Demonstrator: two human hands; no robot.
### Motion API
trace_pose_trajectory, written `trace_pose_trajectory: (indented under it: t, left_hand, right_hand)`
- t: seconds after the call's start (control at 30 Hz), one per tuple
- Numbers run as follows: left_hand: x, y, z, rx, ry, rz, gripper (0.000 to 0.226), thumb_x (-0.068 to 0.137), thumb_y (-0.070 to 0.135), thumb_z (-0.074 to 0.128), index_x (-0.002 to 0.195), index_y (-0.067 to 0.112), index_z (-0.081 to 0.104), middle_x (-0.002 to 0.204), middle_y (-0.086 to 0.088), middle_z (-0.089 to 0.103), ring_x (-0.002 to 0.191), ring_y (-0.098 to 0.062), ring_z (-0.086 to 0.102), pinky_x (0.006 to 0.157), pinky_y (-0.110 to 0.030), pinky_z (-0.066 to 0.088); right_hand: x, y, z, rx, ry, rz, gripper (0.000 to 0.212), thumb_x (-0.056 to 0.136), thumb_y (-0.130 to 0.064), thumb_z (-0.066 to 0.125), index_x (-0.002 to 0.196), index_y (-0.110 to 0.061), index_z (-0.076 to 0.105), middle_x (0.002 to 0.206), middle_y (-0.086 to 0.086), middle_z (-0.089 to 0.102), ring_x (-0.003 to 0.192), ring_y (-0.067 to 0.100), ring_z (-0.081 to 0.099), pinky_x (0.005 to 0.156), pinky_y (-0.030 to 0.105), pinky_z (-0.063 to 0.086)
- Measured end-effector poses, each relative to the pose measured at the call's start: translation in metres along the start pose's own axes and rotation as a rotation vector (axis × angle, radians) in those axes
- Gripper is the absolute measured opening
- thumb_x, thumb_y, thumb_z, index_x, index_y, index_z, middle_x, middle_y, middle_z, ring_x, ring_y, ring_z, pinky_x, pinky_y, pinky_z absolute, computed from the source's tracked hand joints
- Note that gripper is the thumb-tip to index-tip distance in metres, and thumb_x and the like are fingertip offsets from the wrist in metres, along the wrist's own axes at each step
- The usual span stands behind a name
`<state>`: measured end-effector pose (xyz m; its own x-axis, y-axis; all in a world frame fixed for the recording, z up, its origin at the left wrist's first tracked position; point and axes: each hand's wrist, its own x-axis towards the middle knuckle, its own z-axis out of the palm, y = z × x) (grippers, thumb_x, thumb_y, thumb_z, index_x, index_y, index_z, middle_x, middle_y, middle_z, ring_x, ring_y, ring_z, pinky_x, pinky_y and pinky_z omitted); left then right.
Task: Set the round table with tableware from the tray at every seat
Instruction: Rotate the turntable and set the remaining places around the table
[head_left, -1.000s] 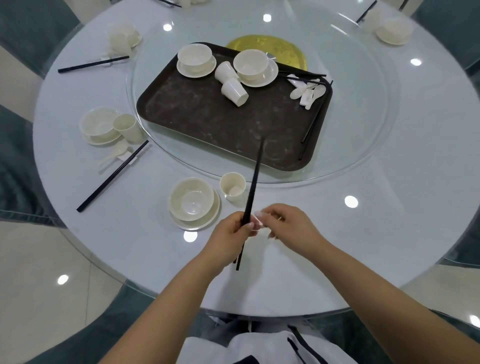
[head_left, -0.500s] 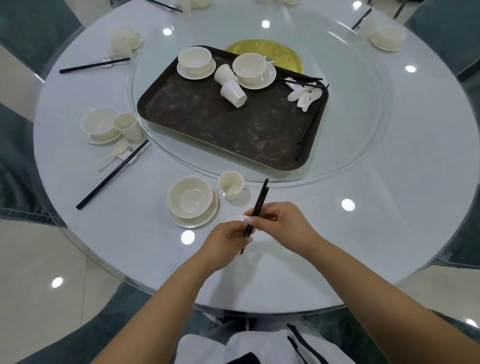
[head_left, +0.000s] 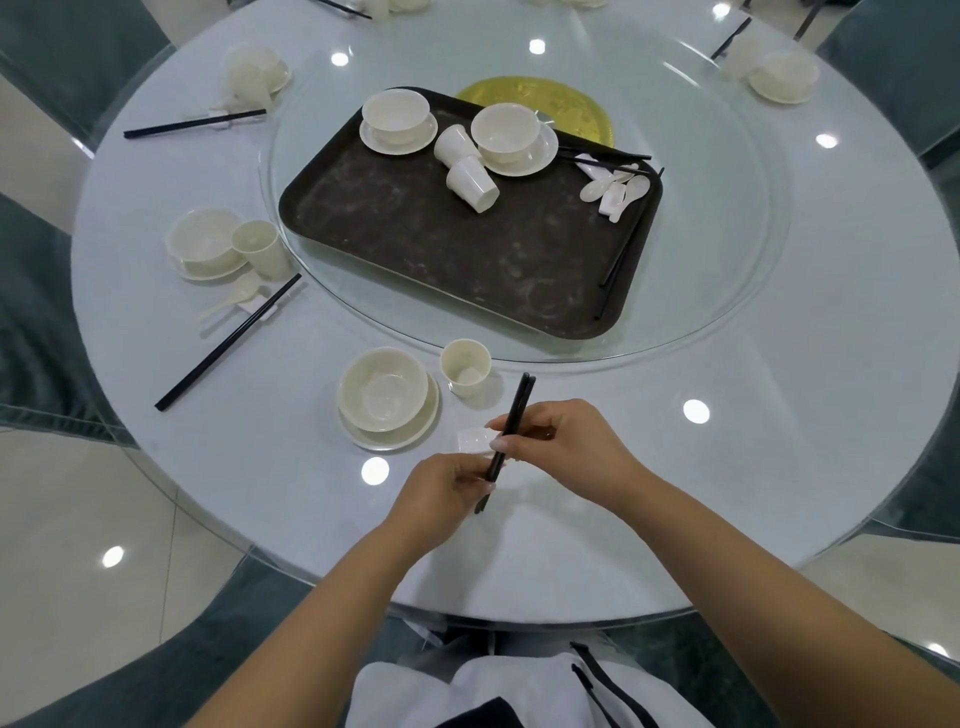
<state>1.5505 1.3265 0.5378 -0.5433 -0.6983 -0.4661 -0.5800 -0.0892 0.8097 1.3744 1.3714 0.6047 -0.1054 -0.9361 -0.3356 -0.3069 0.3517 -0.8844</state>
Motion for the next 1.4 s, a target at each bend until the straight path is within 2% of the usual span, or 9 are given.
trace_pose_trajectory:
  t: [0.07,0.17,0.37,0.47,0.63,0.77,1.07,1.27,1.4]
  left_hand:
    - [0.000,0.001,0.000,-0.014,0.014,0.022,0.024,0.091,0.013,0.065,0.106,0.029,0.074,0.095,0.009,0.074,0.089,-0.006,0.068,0.072,-0.005,0.046]
    - [0.001,0.004,0.000,-0.054,0.038,0.053,0.021,0.088,0.019,0.071,0.087,0.040,0.071,0.086,0.011,0.074,0.083,-0.002,0.068,0.073,-0.012,0.050]
    - [0.003,0.001,0.001,-0.113,0.037,0.013,0.020,0.087,0.026,0.072,0.083,0.045,0.069,0.087,0.012,0.075,0.081,-0.001,0.068,0.067,-0.005,0.047]
    - [0.004,-0.011,0.004,-0.052,-0.016,-0.040,0.013,0.089,0.029,0.069,0.086,0.042,0.069,0.087,0.009,0.074,0.081,-0.005,0.069,0.077,-0.017,0.053]
    - [0.001,-0.025,0.008,-0.089,-0.052,-0.085,0.013,0.091,0.028,0.066,0.084,0.038,0.071,0.069,0.014,0.068,0.066,0.001,0.061,0.070,-0.020,0.048]
    - [-0.001,-0.024,0.012,-0.266,-0.151,-0.157,0.010,0.091,0.019,0.068,0.089,0.025,0.075,0.081,0.004,0.073,0.078,-0.011,0.068,0.083,-0.030,0.059]
    - [-0.013,-0.033,0.017,-0.432,-0.368,-0.393,0.011,0.091,0.018,0.067,0.099,0.015,0.074,0.084,-0.004,0.073,0.074,-0.015,0.070,0.068,-0.026,0.058]
    - [-0.022,-0.054,0.021,-0.463,-0.479,-0.547,0.013,0.092,0.019,0.067,0.100,0.011,0.072,0.092,-0.009,0.075,0.089,-0.023,0.073,0.077,-0.036,0.060]
    - [-0.021,-0.056,0.026,-0.482,-0.448,-0.583,0.016,0.094,0.017,0.064,0.105,0.007,0.071,0.091,-0.010,0.075,0.087,-0.023,0.073,0.079,-0.039,0.060]
  right_hand:
    - [0.001,-0.001,0.000,-0.010,0.002,-0.011,0.015,0.083,-0.022,0.075,0.097,-0.025,0.077,0.091,-0.014,0.075,0.085,-0.001,0.069,0.084,0.018,0.052]
    - [0.002,-0.001,0.002,-0.012,0.006,-0.024,0.014,0.082,-0.022,0.076,0.095,-0.029,0.077,0.089,-0.017,0.074,0.085,-0.003,0.069,0.077,0.009,0.049]
    - [0.007,-0.001,0.002,0.031,0.013,-0.014,0.012,0.082,-0.021,0.076,0.091,-0.028,0.077,0.087,-0.020,0.074,0.084,-0.002,0.069,0.076,0.010,0.050]
    - [0.011,-0.003,-0.001,0.107,0.050,-0.006,0.010,0.082,-0.019,0.077,0.087,-0.028,0.076,0.080,-0.016,0.074,0.076,0.000,0.070,0.071,0.011,0.051]
    - [0.023,0.001,-0.009,0.269,0.154,0.076,0.008,0.084,-0.013,0.075,0.091,-0.016,0.077,0.075,0.001,0.073,0.065,0.008,0.066,0.069,0.019,0.056]
    - [0.027,0.015,-0.007,0.335,0.059,0.193,0.010,0.085,-0.014,0.073,0.095,-0.015,0.076,0.080,0.000,0.074,0.070,0.012,0.069,0.070,0.022,0.058]
    - [0.027,0.052,0.014,0.287,-0.043,0.406,0.013,0.089,-0.011,0.069,0.099,-0.004,0.073,0.083,0.006,0.070,0.066,0.013,0.070,0.064,0.021,0.057]
    - [0.027,0.068,0.032,0.249,-0.099,0.571,0.017,0.088,-0.010,0.070,0.100,0.002,0.070,0.075,0.009,0.067,0.063,0.014,0.067,0.061,0.021,0.058]
    - [0.031,0.073,0.039,0.236,-0.074,0.601,0.016,0.088,-0.011,0.071,0.098,0.001,0.070,0.071,0.008,0.066,0.061,0.016,0.065,0.058,0.021,0.058]
